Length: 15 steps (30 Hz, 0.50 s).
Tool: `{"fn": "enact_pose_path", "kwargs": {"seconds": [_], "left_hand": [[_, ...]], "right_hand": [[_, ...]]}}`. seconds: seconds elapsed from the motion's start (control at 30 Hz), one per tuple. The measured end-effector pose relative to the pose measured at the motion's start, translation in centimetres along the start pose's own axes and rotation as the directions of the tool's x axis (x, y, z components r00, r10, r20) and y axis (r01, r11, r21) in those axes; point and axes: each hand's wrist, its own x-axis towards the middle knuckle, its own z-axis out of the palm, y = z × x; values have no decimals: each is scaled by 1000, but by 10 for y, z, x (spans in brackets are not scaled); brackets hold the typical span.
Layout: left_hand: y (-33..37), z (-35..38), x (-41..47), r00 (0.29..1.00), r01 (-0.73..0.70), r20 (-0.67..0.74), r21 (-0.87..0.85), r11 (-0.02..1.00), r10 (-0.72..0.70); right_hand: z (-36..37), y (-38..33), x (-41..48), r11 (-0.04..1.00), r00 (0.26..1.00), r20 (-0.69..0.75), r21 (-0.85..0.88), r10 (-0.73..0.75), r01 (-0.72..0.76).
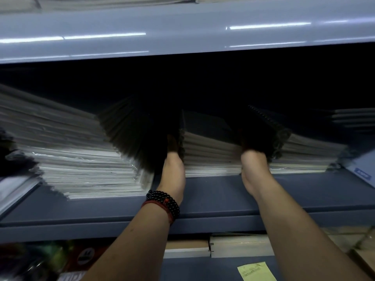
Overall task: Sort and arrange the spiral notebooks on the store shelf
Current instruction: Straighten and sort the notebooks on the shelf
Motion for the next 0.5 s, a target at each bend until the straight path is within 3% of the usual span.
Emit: {"fn": "enact_pose_path", "kwargs": {"seconds": [0.2,0.37,0.5], "left_hand": [[-2,1,-2,999,-32,26,22,999,32],[-6,2,-3,975,-220,9,167,961,221],[-8,1,-1,971,-236,11,198,951,239]], "right_hand": [[1,-4,-5,999,1000,-23,-45,7,-8],[-1,-2,-6,994,998,-33,-99,48,-51],[-2,-2,-7,988,999,-26,-147,45,-49]]}}
